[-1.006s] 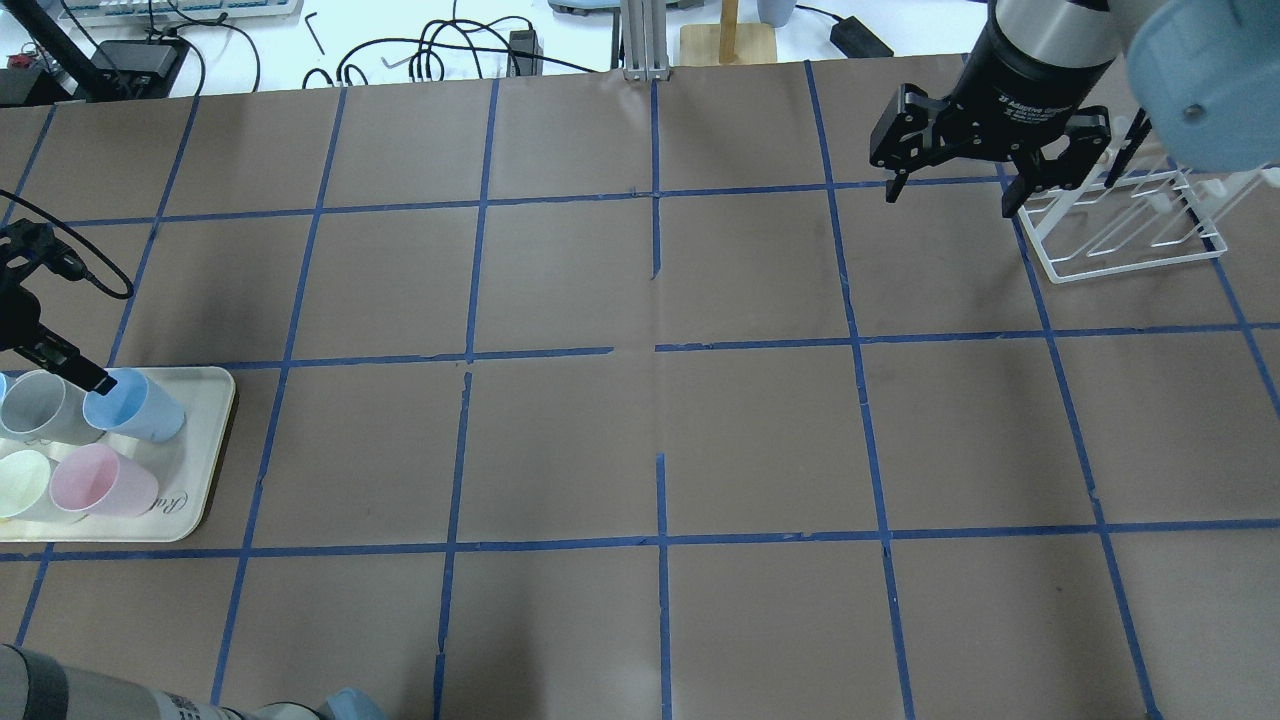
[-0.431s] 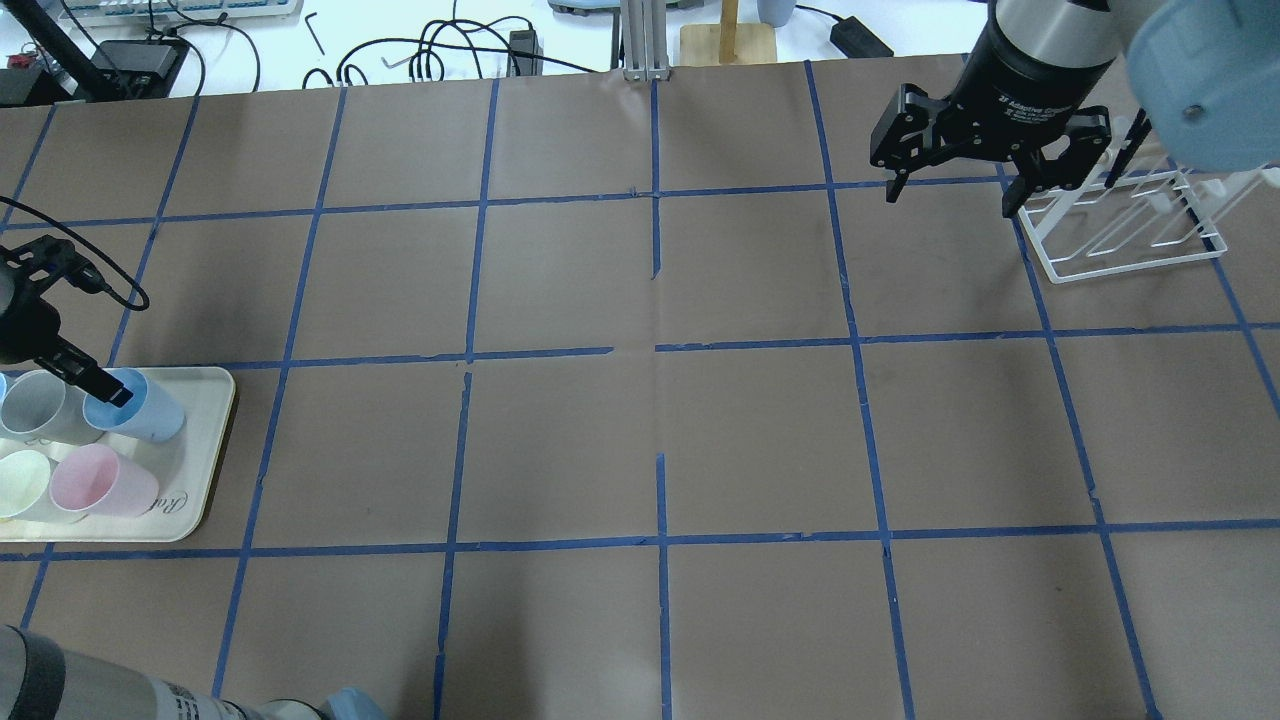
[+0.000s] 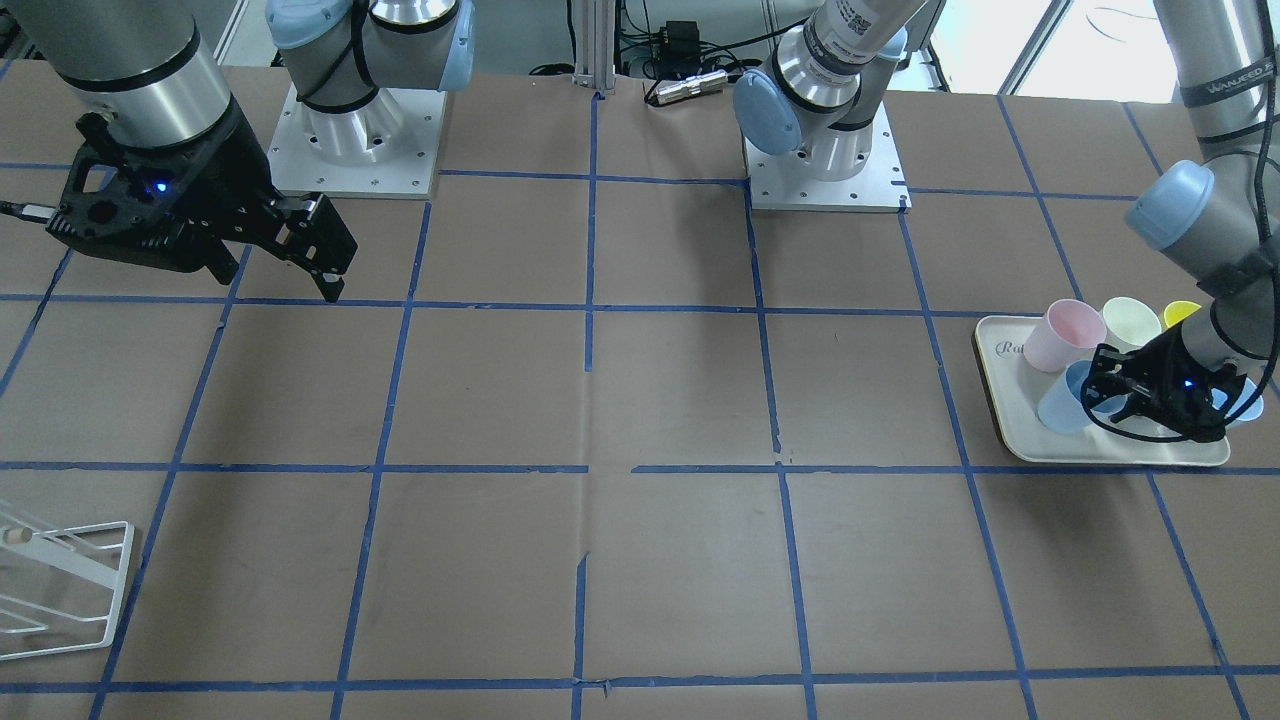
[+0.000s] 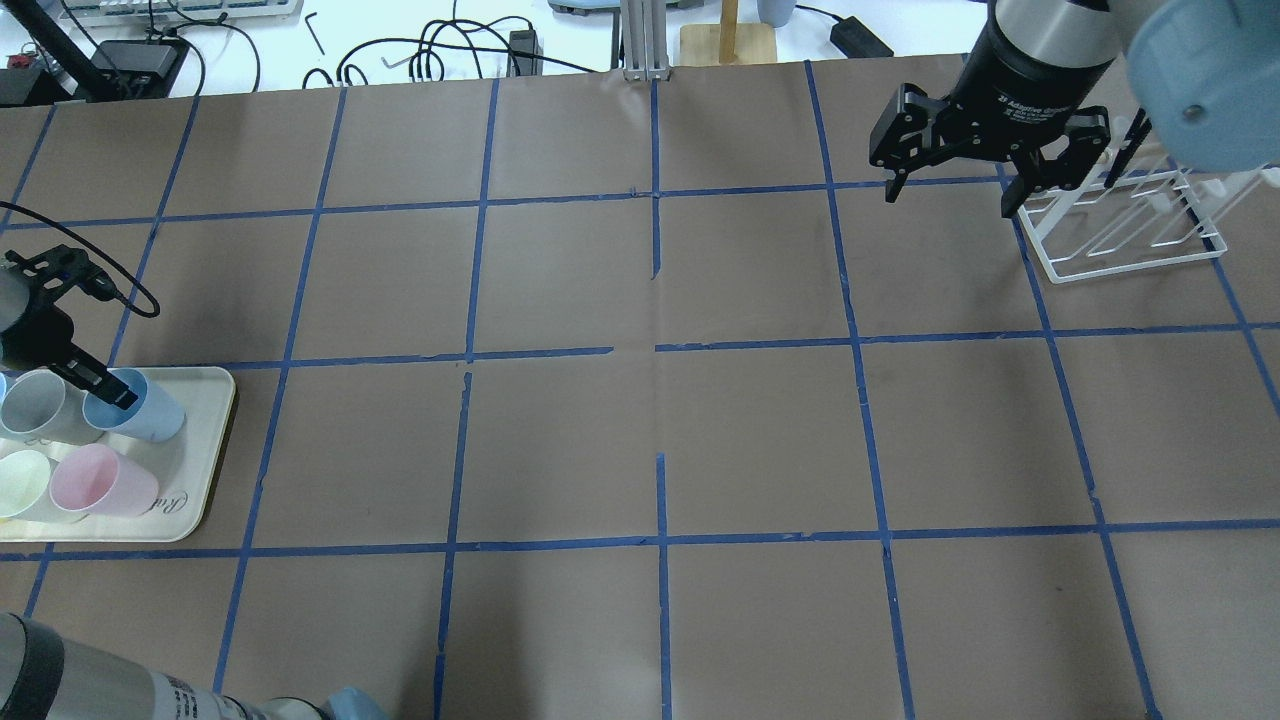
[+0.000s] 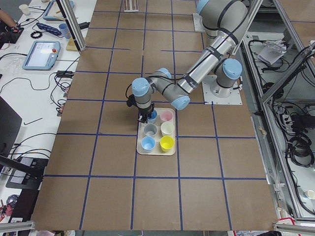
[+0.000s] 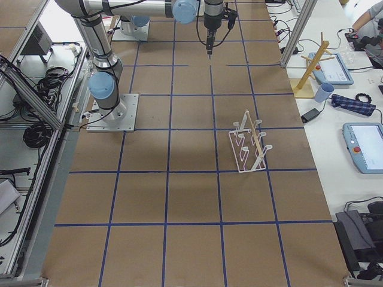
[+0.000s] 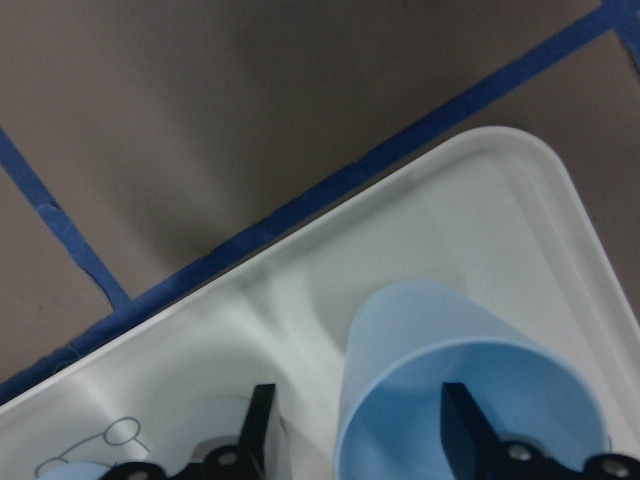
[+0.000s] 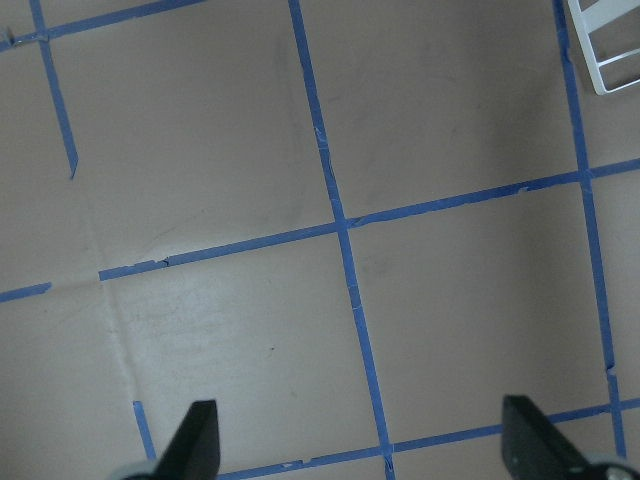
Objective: Transfer IKEA cup to right arm and place on rack
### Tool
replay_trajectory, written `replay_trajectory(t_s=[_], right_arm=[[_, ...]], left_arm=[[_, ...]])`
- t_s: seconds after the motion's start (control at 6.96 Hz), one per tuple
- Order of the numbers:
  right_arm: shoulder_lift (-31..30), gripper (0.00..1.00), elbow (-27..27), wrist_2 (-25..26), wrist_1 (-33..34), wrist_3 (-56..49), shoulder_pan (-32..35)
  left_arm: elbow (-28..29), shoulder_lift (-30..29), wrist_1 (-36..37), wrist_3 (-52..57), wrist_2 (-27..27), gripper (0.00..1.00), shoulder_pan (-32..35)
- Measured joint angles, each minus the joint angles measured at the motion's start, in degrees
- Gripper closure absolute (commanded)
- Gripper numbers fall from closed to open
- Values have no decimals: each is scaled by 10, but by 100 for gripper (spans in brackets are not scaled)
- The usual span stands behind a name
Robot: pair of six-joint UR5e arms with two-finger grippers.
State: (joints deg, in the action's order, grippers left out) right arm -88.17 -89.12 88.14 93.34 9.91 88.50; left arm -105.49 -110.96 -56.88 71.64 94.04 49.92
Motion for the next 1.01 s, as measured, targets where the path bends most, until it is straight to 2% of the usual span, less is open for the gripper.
replay_trajectory(t_s=[0.58, 0.72, 1.01], right_arm=[[-1, 0, 0, -1, 2, -2, 0], [-1, 0, 0, -2, 3, -3, 0], [-2, 0, 0, -2, 1, -4, 0]], left_arm=[[10, 20, -6, -18, -3, 100, 9], [28, 29, -27, -44, -4, 100, 16], [83, 58, -128, -149, -21, 100, 63]])
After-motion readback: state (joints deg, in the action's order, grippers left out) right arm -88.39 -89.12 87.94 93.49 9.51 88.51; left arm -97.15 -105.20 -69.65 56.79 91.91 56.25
